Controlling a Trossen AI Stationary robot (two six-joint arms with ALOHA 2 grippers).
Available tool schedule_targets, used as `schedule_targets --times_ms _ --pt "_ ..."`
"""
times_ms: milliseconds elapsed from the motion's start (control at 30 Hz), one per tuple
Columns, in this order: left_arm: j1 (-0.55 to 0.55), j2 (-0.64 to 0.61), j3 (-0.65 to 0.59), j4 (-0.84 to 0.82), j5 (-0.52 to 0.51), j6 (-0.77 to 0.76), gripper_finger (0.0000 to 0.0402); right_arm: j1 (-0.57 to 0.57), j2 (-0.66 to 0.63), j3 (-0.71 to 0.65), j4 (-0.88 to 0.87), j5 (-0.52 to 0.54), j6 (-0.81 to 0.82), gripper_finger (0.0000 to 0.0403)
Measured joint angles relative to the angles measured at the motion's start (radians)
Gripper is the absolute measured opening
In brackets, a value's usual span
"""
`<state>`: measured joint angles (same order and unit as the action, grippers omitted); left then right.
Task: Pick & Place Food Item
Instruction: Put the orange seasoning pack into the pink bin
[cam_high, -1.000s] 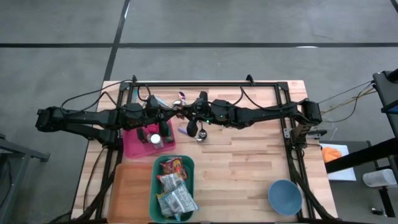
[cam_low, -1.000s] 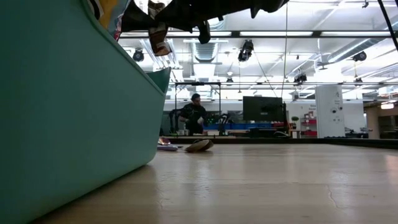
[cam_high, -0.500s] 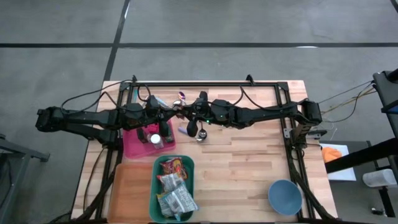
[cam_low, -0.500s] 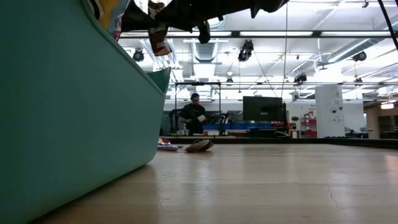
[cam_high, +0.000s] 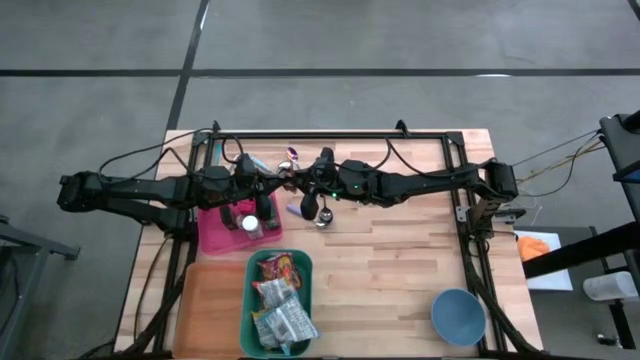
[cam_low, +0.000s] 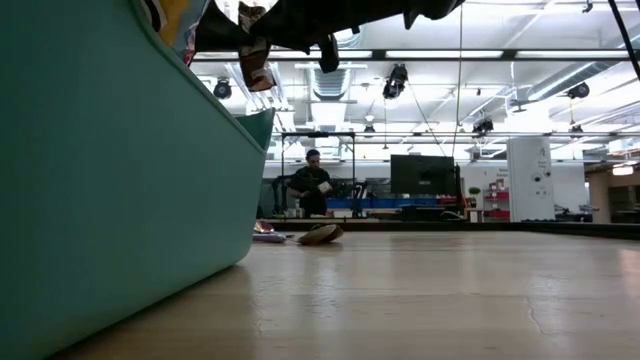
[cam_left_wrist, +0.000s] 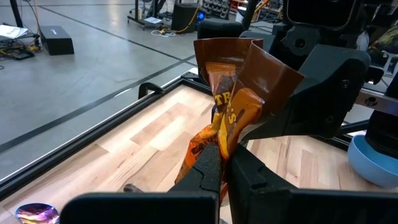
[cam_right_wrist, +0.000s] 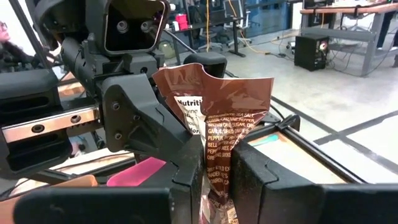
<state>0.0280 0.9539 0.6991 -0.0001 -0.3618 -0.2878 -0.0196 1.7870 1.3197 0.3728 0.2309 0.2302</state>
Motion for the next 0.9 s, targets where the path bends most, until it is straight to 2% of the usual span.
schedule_targets --times_ms 900 --pt "0.0 0.0 0.0 -0.003 0.014 0.0 0.0 0.0 0.0 0.0 -0.003 0.005 -0.002 0.0058"
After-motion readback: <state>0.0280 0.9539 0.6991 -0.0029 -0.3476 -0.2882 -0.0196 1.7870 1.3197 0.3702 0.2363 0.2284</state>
